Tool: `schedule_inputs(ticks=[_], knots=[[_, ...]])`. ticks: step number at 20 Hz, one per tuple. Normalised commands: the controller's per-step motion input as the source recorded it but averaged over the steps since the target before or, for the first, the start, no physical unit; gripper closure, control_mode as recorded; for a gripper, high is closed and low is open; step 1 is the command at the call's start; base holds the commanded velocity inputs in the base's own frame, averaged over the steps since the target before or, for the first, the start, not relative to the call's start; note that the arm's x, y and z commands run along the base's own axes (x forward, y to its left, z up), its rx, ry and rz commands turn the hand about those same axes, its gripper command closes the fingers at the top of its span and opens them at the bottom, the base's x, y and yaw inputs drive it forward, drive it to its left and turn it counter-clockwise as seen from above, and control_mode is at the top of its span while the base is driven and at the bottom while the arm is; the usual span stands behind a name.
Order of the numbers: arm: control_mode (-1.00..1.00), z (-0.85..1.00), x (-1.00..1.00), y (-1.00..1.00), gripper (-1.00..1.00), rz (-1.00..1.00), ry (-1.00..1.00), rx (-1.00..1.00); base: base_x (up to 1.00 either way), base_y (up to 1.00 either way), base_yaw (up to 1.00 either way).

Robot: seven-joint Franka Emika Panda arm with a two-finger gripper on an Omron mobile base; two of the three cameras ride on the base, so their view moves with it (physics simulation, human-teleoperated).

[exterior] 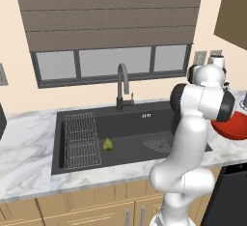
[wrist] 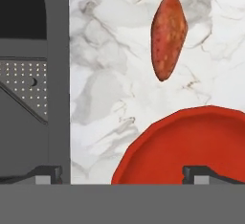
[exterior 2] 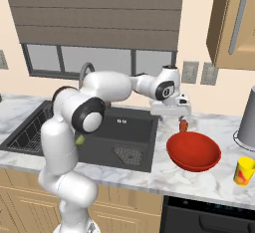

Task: Remove the sweet potato and lemon wedge from the sink. Then move the bowl and cup from the counter to the sink for washing.

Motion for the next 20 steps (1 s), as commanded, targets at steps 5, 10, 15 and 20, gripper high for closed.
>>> schedule_inputs(ticks=[5,10,15,20], knots=[[-1.0,0.07,-0.36,0.35,-1.0,-0.03,0.0,-0.03,0.0,0.0,0.0],[-1.0,0.09,-0.36,0.33,-1.0,-0.04,0.0,0.0,0.0,0.0,0.0],[-1.0,0.06,-0.33,0.34,-1.0,-0.04,0.01,0.0,0.0,0.0,0.0],[-1.0,0.04,-0.26,0.32,-1.0,-0.04,0.02,0.0,0.0,0.0,0.0]])
